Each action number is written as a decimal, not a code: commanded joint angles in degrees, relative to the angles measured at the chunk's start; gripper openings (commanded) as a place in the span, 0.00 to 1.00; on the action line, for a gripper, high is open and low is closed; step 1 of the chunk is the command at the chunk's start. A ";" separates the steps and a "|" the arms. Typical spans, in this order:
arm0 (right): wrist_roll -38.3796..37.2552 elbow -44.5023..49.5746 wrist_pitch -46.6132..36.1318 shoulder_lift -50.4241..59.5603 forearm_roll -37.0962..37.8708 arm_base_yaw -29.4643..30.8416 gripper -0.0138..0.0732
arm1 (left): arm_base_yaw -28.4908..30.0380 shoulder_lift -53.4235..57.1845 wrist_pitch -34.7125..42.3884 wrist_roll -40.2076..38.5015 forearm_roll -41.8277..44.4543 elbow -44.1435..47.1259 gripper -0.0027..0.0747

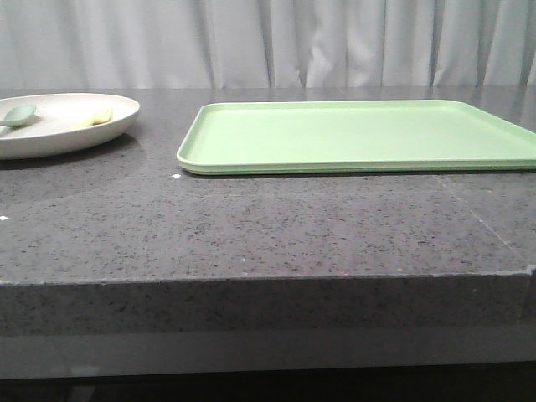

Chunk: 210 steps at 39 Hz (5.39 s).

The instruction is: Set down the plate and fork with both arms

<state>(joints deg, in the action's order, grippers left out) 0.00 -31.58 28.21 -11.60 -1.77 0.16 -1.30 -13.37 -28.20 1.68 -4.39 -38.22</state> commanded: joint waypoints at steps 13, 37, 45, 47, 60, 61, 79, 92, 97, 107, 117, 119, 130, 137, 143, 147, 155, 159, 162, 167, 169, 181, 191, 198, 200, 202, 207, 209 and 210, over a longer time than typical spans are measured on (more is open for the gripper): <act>0.38 -2.51 -2.45 -7.23 0.56 0.23 0.08 | -0.03 -7.31 2.18 0.03 -0.44 -2.14 0.01; 0.38 -2.45 -2.25 -7.23 0.56 0.30 0.23 | -0.03 -7.31 2.06 0.03 1.17 -2.14 0.24; 0.38 -2.45 -2.18 -7.23 0.56 0.30 0.81 | -0.03 -7.31 2.06 0.03 2.53 -2.14 0.75; 0.38 -2.45 -2.18 -7.23 0.56 0.30 0.84 | -0.03 -7.31 2.06 0.03 1.32 -2.14 0.75; 0.38 -2.45 -2.18 -7.23 0.56 0.30 0.84 | -0.03 -7.68 4.13 0.03 -1.51 -2.14 0.75; 0.38 -2.45 -2.18 -7.23 0.56 0.30 0.84 | -0.03 -7.84 4.13 0.03 -1.51 -2.14 0.75; 0.38 -2.45 -2.18 -7.23 0.56 0.30 0.84 | -0.03 -32.56 -12.79 0.03 10.42 -15.45 0.67; 0.38 -2.45 -2.18 -7.23 0.56 0.30 0.84 | 5.94 -57.58 -23.94 2.97 4.87 -32.62 0.66; 0.38 -2.45 -2.42 -7.23 0.56 0.30 0.84 | 12.76 -67.44 -29.54 15.61 -10.71 -40.46 0.66; 0.38 -2.45 -3.41 -7.23 0.56 0.30 0.84 | 17.05 -82.16 -35.58 19.58 -15.73 -54.49 0.66; 0.38 -2.45 -3.47 -7.23 0.56 0.30 0.84 | 17.05 -93.40 -40.42 20.81 -15.73 -65.61 0.66; 0.38 -2.45 -3.47 -7.23 0.56 0.30 0.84 | 17.05 -95.26 -41.25 20.89 -15.73 -67.50 0.66; 0.38 -2.45 -3.47 -7.23 0.56 0.30 0.84 | 17.05 -101.80 -41.55 20.89 -16.83 -73.58 0.62; 0.38 -2.45 -3.47 -7.23 0.56 0.30 0.84 | 17.05 -103.94 -41.10 21.02 -17.06 -73.77 0.55; 0.38 -2.45 -3.47 -7.23 0.56 0.30 0.84 | 17.05 -104.79 -41.19 22.49 -18.69 -73.77 0.48; 0.38 -2.45 -3.28 -7.23 0.56 0.30 0.84 | 17.05 -104.79 -40.94 22.56 -19.95 -73.86 0.35; 0.38 -2.45 -2.67 -7.23 0.56 0.30 0.84 | 17.05 -104.79 -38.85 22.56 -20.35 -73.86 0.08; 0.38 -2.45 -2.35 -7.23 0.56 0.30 0.84 | 17.05 -104.79 -38.85 22.56 -20.35 -73.86 0.01; 0.38 -2.45 -2.04 -7.23 0.56 0.30 0.84 | 17.05 -104.79 -38.95 22.56 -20.35 -73.86 0.01; 0.38 -2.45 -1.98 -7.23 0.56 0.30 0.84 | 17.05 -104.67 -39.84 22.56 -21.11 -74.29 0.01; 0.38 -2.45 -1.98 -7.23 0.56 0.30 0.84 | 17.05 -104.56 -40.46 22.45 -21.73 -74.81 0.01; 0.38 -2.45 -1.98 -7.23 0.56 0.30 0.84 | 16.59 -102.78 -43.66 20.18 -28.29 -77.21 0.01; 0.38 -2.45 -1.98 -7.23 0.56 0.30 0.84 | 13.52 -102.78 -44.48 15.51 -28.29 -77.40 0.01; 0.38 -2.45 -2.04 -7.23 0.56 0.30 0.84 | 9.45 -102.78 -44.26 13.23 -29.37 -77.72 0.01; 0.38 -2.45 -2.04 -7.23 0.56 0.30 0.84 | 8.23 -102.78 -43.95 13.01 -30.36 -77.87 0.01; 0.38 -2.45 -2.09 -7.23 0.56 0.30 0.84 | 6.91 -102.78 -43.59 13.01 -31.71 -77.87 0.01; 0.38 -2.45 -2.09 -7.23 0.56 0.30 0.84 | 4.36 -102.78 -42.00 12.61 -34.59 -77.87 0.01; 0.38 -2.45 -2.16 -7.23 0.56 0.30 0.84 | 3.37 -102.78 -41.41 12.46 -35.78 -77.87 0.01; 0.38 -2.45 -2.16 -7.23 0.56 0.30 0.84 | 2.83 -102.78 -40.94 12.03 -36.17 -77.87 0.01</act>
<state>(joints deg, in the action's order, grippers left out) 0.00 -32.16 30.62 -17.94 -1.77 0.16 3.24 -120.46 -70.90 15.18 -34.36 -114.10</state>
